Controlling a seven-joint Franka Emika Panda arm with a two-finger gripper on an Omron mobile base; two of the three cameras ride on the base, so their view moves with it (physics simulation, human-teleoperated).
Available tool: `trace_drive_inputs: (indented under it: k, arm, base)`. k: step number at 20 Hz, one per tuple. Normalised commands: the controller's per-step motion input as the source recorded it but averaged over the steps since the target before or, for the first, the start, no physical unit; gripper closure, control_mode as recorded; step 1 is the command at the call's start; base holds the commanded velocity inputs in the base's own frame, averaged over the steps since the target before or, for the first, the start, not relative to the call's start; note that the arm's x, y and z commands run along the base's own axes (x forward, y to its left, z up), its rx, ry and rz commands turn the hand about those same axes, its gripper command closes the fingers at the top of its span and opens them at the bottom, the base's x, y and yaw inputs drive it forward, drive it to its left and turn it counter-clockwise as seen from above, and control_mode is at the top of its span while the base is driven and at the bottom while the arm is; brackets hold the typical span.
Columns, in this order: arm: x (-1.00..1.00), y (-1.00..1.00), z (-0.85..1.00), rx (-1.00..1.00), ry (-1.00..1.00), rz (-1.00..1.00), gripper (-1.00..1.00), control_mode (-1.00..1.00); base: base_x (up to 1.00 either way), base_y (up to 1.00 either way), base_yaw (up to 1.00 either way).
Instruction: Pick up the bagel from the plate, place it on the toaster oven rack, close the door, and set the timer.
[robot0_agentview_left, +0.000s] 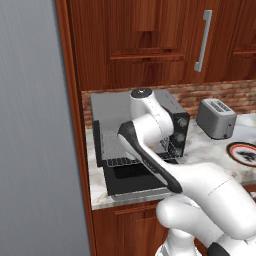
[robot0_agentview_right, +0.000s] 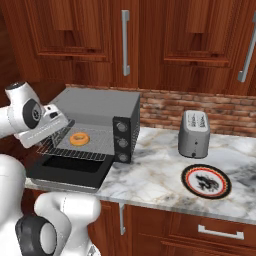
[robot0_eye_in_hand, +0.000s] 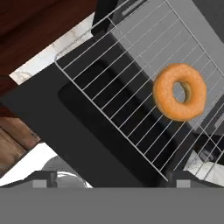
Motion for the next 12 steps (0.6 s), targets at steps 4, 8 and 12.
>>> trace_drive_inputs:
  k: [4,8,12]
  arm:
    - [-0.96,-0.35,-0.11,0.08,0.03,-0.37,-1.0,-1.0]
    - [-0.3,-0.44,-0.31,0.06,0.06,-0.46,-1.0,-1.0]
    - [0.0,-0.37,-0.41,0.06,0.04,-0.45,-1.0,-1.0]
  base:
    - [0.0,0.0,0.0]
    - [0.0,0.0,0.0]
    - [0.0,0.0,0.0]
